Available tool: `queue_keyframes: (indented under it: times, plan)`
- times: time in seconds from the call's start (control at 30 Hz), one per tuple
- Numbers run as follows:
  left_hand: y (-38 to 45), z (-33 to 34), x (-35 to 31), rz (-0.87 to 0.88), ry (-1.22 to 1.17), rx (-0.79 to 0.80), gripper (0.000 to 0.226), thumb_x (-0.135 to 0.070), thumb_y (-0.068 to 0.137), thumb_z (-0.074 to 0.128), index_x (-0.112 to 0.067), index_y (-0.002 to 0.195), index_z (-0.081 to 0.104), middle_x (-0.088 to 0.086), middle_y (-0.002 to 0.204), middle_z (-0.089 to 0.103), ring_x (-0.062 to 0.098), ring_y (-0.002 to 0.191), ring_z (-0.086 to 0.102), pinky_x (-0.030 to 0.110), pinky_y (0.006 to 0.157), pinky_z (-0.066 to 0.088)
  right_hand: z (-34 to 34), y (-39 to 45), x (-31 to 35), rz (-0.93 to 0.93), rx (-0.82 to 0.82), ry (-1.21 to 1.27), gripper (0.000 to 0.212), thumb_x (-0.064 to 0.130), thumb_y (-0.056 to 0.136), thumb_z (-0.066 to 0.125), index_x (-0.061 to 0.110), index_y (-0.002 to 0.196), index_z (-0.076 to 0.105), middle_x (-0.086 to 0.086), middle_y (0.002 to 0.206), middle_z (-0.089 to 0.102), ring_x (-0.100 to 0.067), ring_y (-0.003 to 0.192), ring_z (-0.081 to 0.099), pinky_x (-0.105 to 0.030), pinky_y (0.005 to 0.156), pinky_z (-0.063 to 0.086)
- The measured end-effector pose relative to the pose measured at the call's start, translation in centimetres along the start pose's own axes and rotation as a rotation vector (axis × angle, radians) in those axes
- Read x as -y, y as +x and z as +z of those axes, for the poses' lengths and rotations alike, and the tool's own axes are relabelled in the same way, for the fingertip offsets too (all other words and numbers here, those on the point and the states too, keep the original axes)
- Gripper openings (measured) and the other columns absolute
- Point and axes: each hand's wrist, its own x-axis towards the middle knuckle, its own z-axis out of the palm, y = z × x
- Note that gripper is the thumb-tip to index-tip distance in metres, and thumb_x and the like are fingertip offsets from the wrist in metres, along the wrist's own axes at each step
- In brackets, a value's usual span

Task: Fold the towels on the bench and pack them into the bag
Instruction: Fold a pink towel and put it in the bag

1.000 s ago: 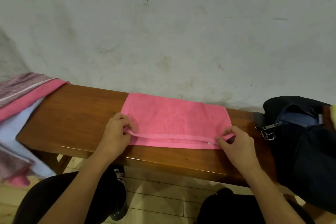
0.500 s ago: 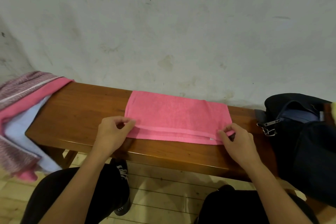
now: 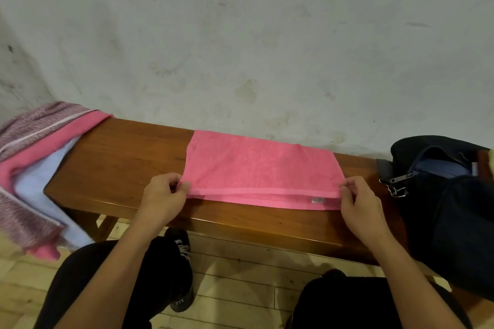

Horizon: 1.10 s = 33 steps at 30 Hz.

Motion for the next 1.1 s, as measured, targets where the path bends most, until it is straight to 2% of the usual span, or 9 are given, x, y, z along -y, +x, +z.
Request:
queue_keyframes:
  times: [0.23, 0.4, 0.47, 0.57, 0.67, 0.73, 0.8, 0.97, 1.1]
  plan:
    - [0.2, 0.2, 0.8, 0.063, 0.107, -0.051, 0.009, -0.022, 0.098, 0.057, -0.015, 0.094, 0.061, -0.003, 0.106, 0.052, 0.008, 0.082, 0.048, 0.016, 0.063, 0.035, -0.3, -0.7, -0.4, -0.021, 0.025, -0.1, 0.005, 0.012, 0.096, 0.06, 0.015, 0.093, 0.058, 0.0, 0.086, 0.06, -0.008, 0.077, 0.055, -0.017, 0.06, 0.038]
    - [0.0, 0.9, 1.1, 0.133, 0.169, -0.112, 0.007, -0.012, 0.092, 0.065, -0.011, 0.086, 0.063, -0.001, 0.099, 0.051, 0.007, 0.079, 0.047, 0.013, 0.06, 0.033, -0.4, -1.1, -0.8, -0.048, 0.063, -0.162, 0.008, 0.012, 0.094, 0.064, 0.017, 0.09, 0.058, 0.002, 0.087, 0.06, -0.009, 0.08, 0.056, -0.019, 0.062, 0.04]
    - [-0.1, 1.1, 1.4, 0.158, 0.185, -0.123, 0.012, -0.008, 0.09, 0.068, -0.012, 0.08, 0.061, -0.001, 0.099, 0.049, 0.009, 0.08, 0.047, 0.014, 0.066, 0.038, -0.3, -1.2, -1.0, -0.066, 0.049, -0.196, 0.009, 0.015, 0.095, 0.064, 0.02, 0.09, 0.057, 0.003, 0.092, 0.059, -0.008, 0.084, 0.055, -0.018, 0.064, 0.041]
    - [-0.2, 1.2, 1.5, 0.187, 0.228, -0.143, 0.012, -0.009, 0.09, 0.068, -0.012, 0.081, 0.061, -0.002, 0.102, 0.049, 0.014, 0.097, 0.046, 0.024, 0.087, 0.041, -0.2, -1.4, -1.1, -0.089, 0.014, -0.247, 0.008, 0.019, 0.096, 0.061, 0.024, 0.093, 0.055, 0.008, 0.093, 0.056, -0.008, 0.085, 0.054, -0.022, 0.066, 0.044]
    - [-0.3, 1.2, 1.6, 0.217, 0.229, -0.152, 0.004, -0.009, 0.091, 0.067, -0.006, 0.088, 0.066, -0.001, 0.097, 0.055, 0.013, 0.09, 0.052, 0.022, 0.079, 0.042, -0.3, -1.6, -1.0, -0.133, -0.043, -0.261, 0.005, 0.02, 0.098, 0.059, 0.024, 0.096, 0.055, 0.008, 0.096, 0.056, -0.01, 0.087, 0.056, -0.022, 0.066, 0.045]
    - [-0.4, 1.2, 1.5, 0.22, 0.198, -0.158, 0.003, -0.007, 0.09, 0.067, -0.008, 0.09, 0.065, -0.002, 0.09, 0.057, 0.008, 0.079, 0.052, 0.015, 0.066, 0.039, -0.2, -1.7, -0.9, -0.135, -0.05, -0.259, 0.005, 0.019, 0.097, 0.059, 0.023, 0.096, 0.056, 0.007, 0.097, 0.056, -0.011, 0.088, 0.056, -0.024, 0.067, 0.046]
    - [-0.6, 1.2, 1.4, 0.209, 0.165, -0.166, 0.008, -0.007, 0.091, 0.067, -0.012, 0.093, 0.061, -0.003, 0.088, 0.059, 0.008, 0.079, 0.055, 0.013, 0.062, 0.038, -0.2, -1.7, -1.0, -0.128, -0.052, -0.259, 0.007, 0.018, 0.096, 0.06, 0.023, 0.094, 0.056, 0.007, 0.096, 0.057, -0.013, 0.088, 0.057, -0.026, 0.07, 0.048]
    - [-1.0, 1.1, 1.2, 0.169, 0.118, -0.113, 0.028, -0.001, 0.092, 0.061, -0.02, 0.107, 0.046, -0.002, 0.093, 0.057, 0.012, 0.08, 0.058, 0.019, 0.059, 0.044, -0.3, -1.7, -1.3, -0.106, -0.074, -0.23, 0.012, 0.016, 0.094, 0.065, 0.024, 0.089, 0.057, 0.008, 0.091, 0.057, -0.01, 0.086, 0.056, -0.023, 0.069, 0.046]
    - [-0.9, 0.9, 1.9, 0.267, 0.218, -0.122, 0.021, 0.003, 0.091, 0.059, -0.017, 0.089, 0.065, 0.002, 0.099, 0.06, 0.016, 0.089, 0.056, 0.023, 0.073, 0.043, -0.3, -1.6, -1.3, -0.095, -0.075, -0.205, 0.011, 0.016, 0.093, 0.065, 0.023, 0.09, 0.058, 0.008, 0.092, 0.057, -0.004, 0.083, 0.055, -0.017, 0.065, 0.042]
